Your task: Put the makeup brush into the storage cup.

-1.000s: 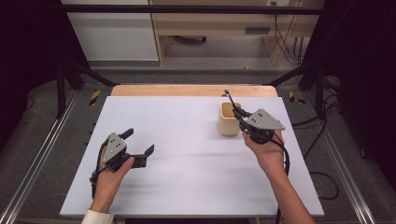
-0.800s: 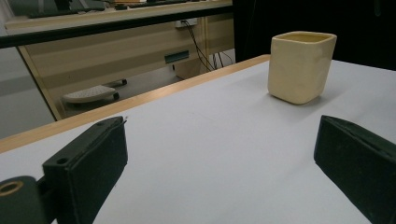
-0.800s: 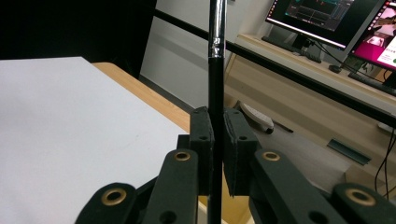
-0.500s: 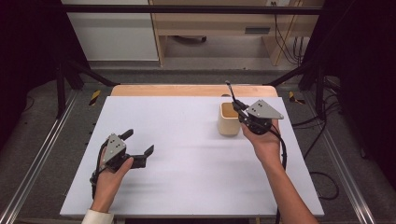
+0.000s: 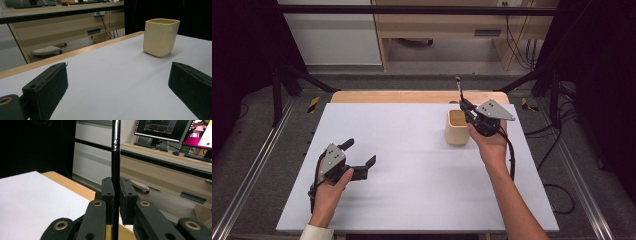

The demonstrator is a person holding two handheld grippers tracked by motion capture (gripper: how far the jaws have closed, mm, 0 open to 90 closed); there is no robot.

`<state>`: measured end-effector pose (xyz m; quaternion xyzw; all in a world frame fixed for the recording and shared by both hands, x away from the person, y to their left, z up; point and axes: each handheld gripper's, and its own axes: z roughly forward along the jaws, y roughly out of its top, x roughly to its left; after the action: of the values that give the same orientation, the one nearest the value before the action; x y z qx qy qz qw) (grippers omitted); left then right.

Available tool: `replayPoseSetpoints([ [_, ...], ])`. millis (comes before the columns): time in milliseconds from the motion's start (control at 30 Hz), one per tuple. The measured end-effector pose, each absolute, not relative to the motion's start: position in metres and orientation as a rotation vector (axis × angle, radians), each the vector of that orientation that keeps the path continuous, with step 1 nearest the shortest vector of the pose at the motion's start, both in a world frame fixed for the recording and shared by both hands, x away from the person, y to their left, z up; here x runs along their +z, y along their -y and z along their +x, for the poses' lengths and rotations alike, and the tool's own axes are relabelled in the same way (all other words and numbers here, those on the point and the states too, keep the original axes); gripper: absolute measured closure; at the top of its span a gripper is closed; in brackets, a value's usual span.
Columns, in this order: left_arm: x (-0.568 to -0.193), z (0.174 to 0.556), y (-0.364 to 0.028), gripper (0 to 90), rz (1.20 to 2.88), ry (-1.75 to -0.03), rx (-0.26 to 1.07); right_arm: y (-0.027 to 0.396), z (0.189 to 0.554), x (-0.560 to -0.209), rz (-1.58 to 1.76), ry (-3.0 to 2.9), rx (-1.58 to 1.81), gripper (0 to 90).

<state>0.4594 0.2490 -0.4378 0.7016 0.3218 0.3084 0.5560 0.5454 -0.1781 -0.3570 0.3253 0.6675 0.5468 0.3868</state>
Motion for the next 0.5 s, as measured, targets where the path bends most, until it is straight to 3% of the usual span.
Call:
replayPoseSetpoints([
  [500,-0.438,0.459,-0.247,2.3,1.655,-0.747,0.72,0.177,0.566,-0.363,0.908,-1.657,1.411,83.6],
])
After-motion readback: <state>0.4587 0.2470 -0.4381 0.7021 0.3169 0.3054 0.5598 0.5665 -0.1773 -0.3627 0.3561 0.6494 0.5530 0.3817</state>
